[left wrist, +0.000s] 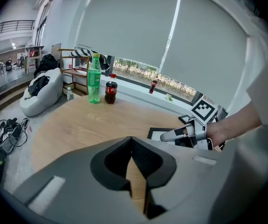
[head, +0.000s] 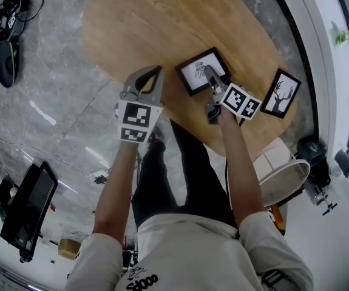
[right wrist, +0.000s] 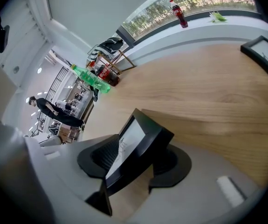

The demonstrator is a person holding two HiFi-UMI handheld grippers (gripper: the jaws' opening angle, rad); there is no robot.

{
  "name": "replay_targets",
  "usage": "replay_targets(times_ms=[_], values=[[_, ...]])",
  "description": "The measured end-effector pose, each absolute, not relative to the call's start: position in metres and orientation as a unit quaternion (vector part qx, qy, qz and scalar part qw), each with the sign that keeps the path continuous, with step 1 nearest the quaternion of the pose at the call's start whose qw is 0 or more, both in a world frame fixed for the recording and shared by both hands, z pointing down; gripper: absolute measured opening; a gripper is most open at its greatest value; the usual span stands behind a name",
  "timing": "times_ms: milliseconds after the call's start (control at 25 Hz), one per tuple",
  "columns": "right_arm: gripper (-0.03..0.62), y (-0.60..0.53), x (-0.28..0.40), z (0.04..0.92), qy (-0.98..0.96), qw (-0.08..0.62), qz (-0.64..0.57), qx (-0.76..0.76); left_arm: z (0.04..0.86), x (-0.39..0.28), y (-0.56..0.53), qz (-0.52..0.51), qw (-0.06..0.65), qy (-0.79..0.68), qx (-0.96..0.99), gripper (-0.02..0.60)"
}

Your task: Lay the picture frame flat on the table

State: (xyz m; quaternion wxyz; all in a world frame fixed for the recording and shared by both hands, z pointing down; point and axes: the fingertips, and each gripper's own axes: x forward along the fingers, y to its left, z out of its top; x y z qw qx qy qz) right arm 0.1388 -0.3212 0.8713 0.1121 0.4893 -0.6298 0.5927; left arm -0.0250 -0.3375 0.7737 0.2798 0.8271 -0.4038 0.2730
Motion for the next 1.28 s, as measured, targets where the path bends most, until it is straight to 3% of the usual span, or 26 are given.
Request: replay_targets(times_ms=[1280], values=[[0.196,-0.271,0.176,0.867,-0.623,0.111,0.589,0.503,0.779,0.000,-0.290,0.296,0.272,-0.380,0.833,0.011]])
